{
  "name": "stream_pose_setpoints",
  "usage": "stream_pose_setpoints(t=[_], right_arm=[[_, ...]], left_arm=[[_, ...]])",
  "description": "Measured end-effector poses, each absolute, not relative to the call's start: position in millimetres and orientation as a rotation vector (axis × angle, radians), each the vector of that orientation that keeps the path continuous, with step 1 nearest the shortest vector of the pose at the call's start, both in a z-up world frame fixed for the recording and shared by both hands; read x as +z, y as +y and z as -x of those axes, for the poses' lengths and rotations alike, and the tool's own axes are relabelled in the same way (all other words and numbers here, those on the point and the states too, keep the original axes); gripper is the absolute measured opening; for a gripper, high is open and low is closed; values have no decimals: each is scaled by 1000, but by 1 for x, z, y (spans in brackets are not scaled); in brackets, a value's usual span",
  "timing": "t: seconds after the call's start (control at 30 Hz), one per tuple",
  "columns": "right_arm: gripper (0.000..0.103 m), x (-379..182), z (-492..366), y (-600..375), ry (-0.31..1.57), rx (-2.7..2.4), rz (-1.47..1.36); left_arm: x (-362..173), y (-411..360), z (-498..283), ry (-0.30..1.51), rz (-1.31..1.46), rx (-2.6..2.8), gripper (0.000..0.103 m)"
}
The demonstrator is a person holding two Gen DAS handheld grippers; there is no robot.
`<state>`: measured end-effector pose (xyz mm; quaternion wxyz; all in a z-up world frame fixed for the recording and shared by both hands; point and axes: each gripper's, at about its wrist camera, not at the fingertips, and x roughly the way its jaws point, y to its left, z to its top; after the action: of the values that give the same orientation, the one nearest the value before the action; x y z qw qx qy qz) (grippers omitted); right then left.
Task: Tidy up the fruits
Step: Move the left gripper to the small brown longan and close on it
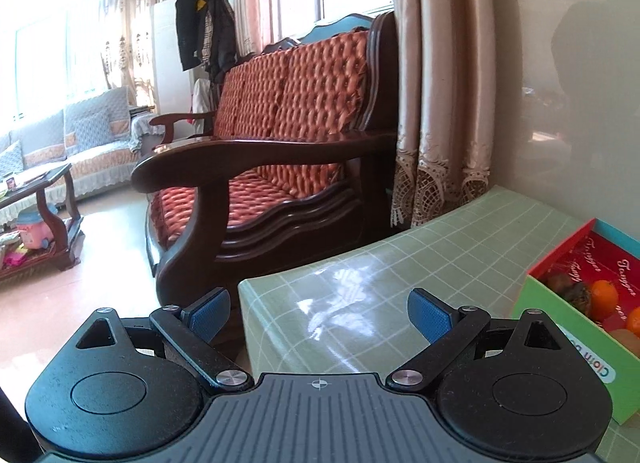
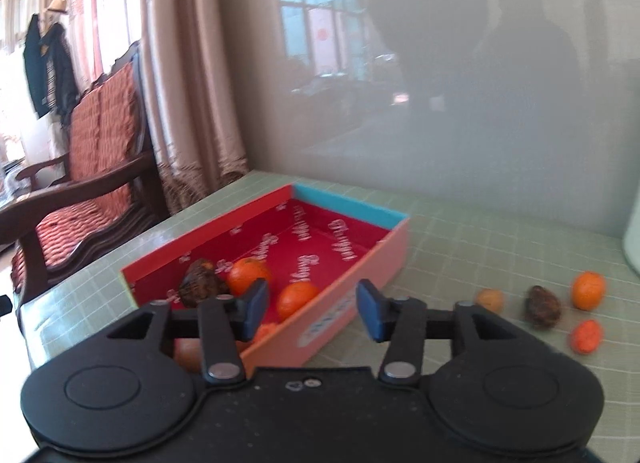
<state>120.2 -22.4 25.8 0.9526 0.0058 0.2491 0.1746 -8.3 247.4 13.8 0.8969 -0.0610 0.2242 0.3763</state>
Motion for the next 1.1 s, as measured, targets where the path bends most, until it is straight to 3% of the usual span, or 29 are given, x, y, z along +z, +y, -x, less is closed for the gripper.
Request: stream_pose_setpoints(t=[0.13, 0.2, 0.23, 0.33, 0.73, 1.03, 1.1], right_arm=[[66, 34, -104, -58, 409, 183, 23], [79, 37, -96, -81, 363, 65, 49], [90, 38, -91, -94, 336, -13, 63], [103, 38, -82, -136, 300, -185, 66], [103, 40, -28, -292, 261, -561, -106], [103, 37, -5, -346, 212, -661, -165], [103, 37, -7, -351, 210, -662, -171]], left_arm=[[19, 220, 3, 434, 81, 703, 95], [21, 203, -1, 424, 57, 656, 95], [22, 194, -4, 418, 50, 623, 95], [24, 161, -14, 401, 10, 527, 95], [22, -1, -67, 387, -200, 80, 95], [-1, -66, -151, 479, -281, -55, 94], [-8, -72, -163, 496, -295, -72, 84]])
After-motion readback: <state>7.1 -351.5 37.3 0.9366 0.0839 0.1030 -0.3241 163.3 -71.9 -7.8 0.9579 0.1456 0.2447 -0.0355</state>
